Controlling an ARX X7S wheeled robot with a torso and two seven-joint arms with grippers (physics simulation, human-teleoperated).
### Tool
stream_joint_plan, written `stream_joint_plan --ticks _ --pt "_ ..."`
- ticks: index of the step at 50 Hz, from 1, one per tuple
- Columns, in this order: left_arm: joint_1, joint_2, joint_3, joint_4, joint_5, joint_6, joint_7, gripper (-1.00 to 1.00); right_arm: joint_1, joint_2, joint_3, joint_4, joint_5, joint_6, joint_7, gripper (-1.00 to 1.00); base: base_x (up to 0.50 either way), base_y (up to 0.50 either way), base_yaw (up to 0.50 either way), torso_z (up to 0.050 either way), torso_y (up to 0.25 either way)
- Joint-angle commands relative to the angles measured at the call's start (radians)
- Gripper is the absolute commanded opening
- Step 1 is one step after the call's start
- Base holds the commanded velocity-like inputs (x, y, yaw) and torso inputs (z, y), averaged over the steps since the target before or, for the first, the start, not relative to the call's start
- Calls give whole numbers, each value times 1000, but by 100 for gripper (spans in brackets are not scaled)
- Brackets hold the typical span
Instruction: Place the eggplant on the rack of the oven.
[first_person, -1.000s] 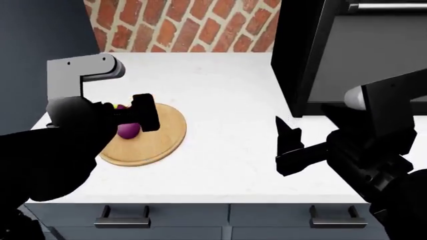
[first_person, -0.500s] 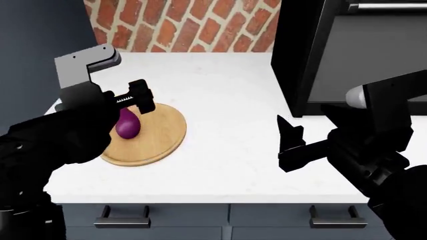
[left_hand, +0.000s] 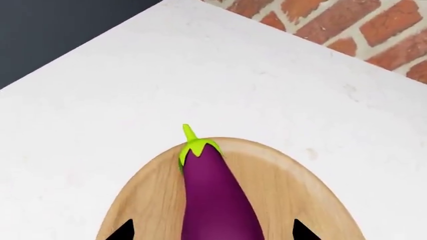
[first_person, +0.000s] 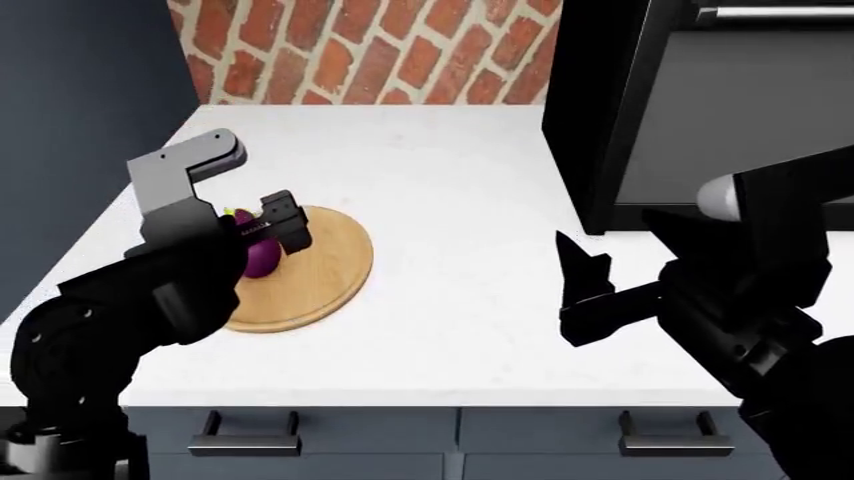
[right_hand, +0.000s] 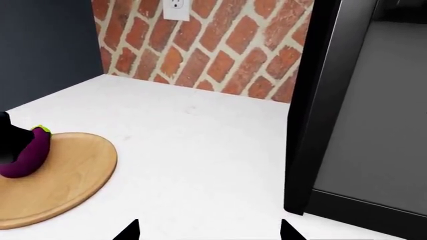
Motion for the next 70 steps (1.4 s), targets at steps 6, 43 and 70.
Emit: stream_joint_plan --ticks 6,43,70 --pt "21 2 20 -11 -4 -8 3 100 -13 19 5 -8 12 -18 1 100 0 0 0 0 0" --pt "21 -20 25 89 -49 -14 3 -100 -12 24 -25 -5 -33 -48 -22 100 0 0 0 0 0" --pt "88 -199 -20 507 -218 -77 64 -100 56 21 -53 -69 6 -75 33 100 0 0 0 0 0"
